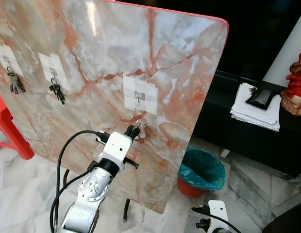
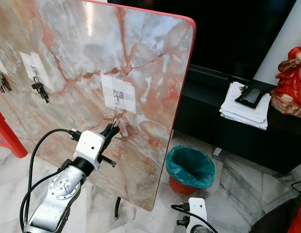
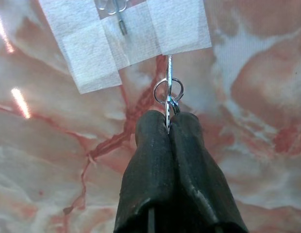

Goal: Hang keys on a hook

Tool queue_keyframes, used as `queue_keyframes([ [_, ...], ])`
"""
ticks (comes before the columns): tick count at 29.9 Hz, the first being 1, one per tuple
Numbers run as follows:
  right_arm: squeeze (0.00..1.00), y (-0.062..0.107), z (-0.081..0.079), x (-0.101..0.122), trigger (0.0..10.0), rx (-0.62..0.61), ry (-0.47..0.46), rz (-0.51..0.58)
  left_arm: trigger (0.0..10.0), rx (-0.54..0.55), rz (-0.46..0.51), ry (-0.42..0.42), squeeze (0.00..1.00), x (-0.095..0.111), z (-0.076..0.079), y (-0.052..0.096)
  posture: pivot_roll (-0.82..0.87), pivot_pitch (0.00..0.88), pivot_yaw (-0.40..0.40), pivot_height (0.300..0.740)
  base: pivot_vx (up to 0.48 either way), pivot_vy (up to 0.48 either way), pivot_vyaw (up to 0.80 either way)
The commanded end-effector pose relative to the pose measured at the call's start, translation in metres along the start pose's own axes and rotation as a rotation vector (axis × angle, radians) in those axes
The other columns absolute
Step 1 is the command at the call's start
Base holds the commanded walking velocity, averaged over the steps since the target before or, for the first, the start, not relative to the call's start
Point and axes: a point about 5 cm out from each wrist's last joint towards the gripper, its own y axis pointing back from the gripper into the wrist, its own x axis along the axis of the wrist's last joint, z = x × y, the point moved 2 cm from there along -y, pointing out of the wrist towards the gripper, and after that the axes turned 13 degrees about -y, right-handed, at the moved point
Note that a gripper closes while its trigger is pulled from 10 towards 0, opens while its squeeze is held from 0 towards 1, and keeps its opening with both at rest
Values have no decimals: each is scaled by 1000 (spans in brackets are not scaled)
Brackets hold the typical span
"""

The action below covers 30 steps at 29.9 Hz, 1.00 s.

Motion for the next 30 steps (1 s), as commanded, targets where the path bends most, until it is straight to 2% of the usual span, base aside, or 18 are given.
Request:
queue_keyframes([
  [1,0,1,4,-2,10000,-13,-1,-4,10000,-6,30,12,0,9,-3,-4,161,0,-75,740,0,0,0],
  [12,0,0,4,0,10000,-13,-3,0,10000,34,47,29,0,17,-17,-16,160,0,-82,740,0,0,0],
  [30,0,0,3,1,10000,-13,-4,3,10000,31,85,46,0,33,-21,-28,157,0,-82,740,0,0,0],
])
